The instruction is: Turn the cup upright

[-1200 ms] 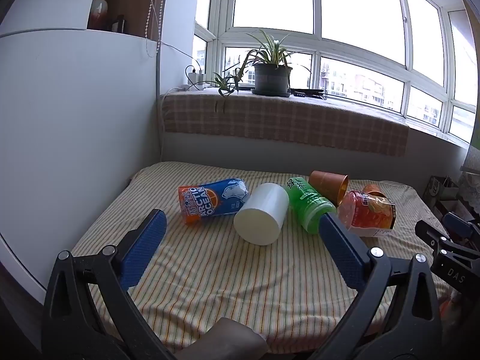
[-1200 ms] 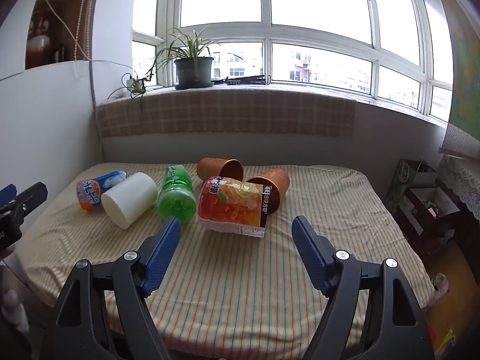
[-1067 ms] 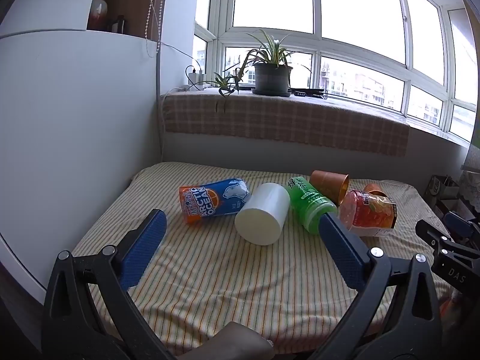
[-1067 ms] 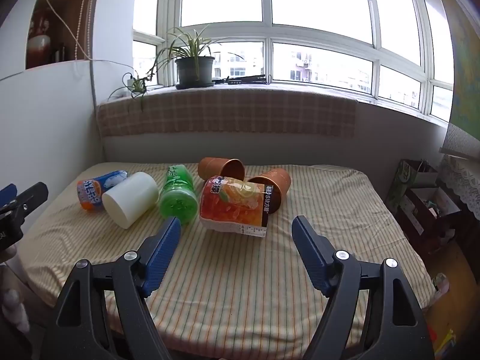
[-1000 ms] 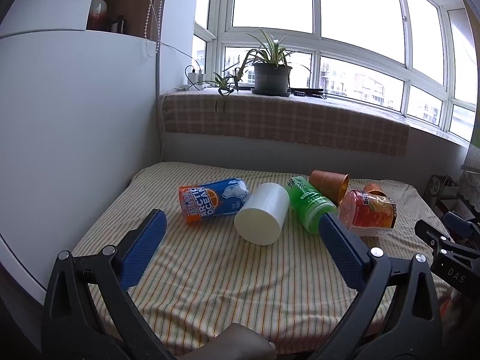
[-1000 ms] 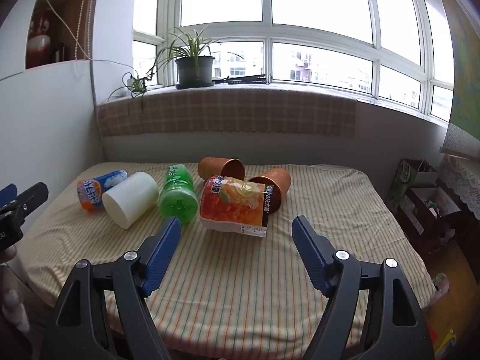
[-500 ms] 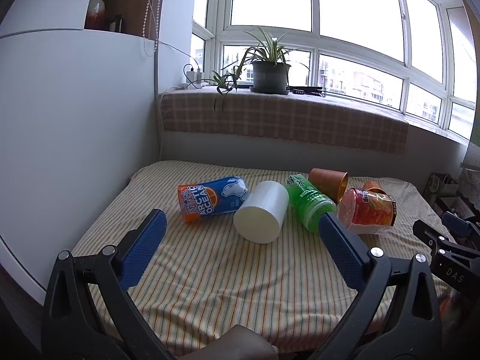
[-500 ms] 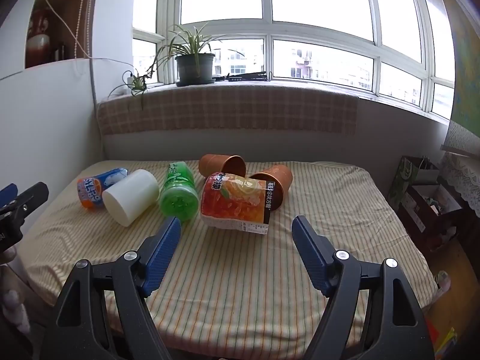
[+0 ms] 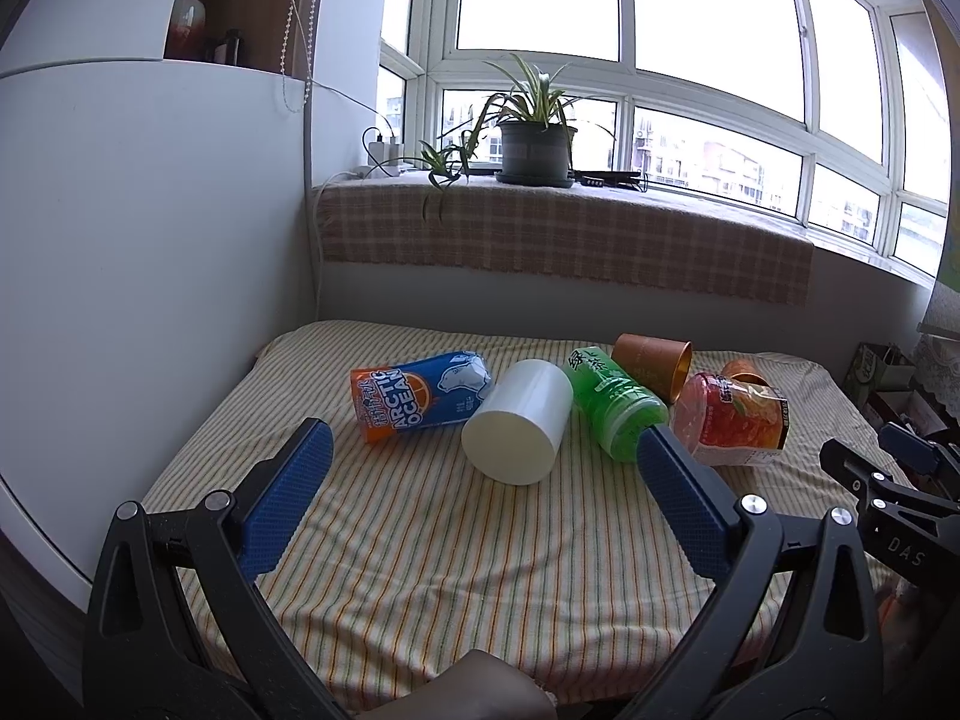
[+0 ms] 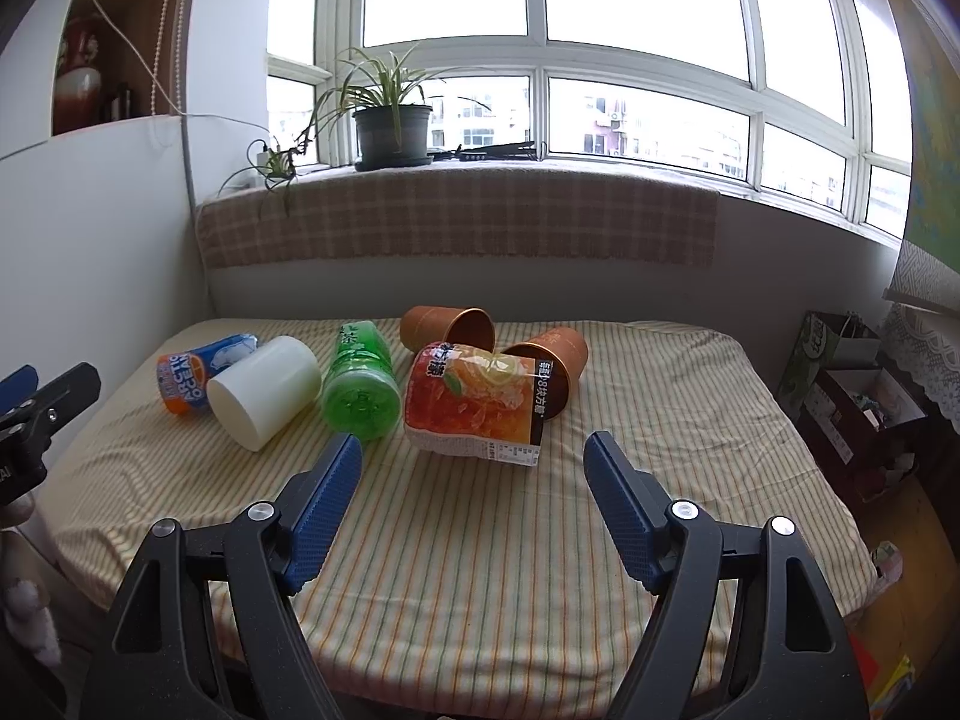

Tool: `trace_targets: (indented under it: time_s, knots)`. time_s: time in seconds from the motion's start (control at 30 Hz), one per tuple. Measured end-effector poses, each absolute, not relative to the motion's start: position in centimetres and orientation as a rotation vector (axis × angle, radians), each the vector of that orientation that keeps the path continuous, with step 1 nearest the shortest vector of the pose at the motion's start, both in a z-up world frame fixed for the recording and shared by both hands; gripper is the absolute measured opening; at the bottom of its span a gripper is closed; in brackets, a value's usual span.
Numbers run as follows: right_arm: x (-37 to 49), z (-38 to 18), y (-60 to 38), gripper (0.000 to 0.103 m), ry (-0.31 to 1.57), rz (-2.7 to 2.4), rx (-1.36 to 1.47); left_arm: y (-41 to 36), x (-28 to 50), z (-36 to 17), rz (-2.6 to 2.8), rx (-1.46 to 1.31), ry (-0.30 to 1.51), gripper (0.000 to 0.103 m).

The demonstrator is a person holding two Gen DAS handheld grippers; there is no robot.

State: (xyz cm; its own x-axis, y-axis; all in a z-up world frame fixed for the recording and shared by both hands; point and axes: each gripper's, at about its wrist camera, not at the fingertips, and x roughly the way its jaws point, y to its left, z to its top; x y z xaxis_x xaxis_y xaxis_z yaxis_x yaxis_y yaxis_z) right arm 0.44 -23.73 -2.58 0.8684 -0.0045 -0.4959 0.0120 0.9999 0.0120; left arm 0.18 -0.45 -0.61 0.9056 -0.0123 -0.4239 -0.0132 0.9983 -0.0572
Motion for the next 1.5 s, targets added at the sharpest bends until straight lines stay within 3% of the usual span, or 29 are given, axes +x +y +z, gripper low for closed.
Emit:
trace_targets:
  time_s: [1.5]
  knots:
    - [0.73, -3.03, -23.53, 0.076, 0.541, 0.004, 0.020, -0.96, -0.16, -0.61, -0.001, -0.050, 0.443, 0.103]
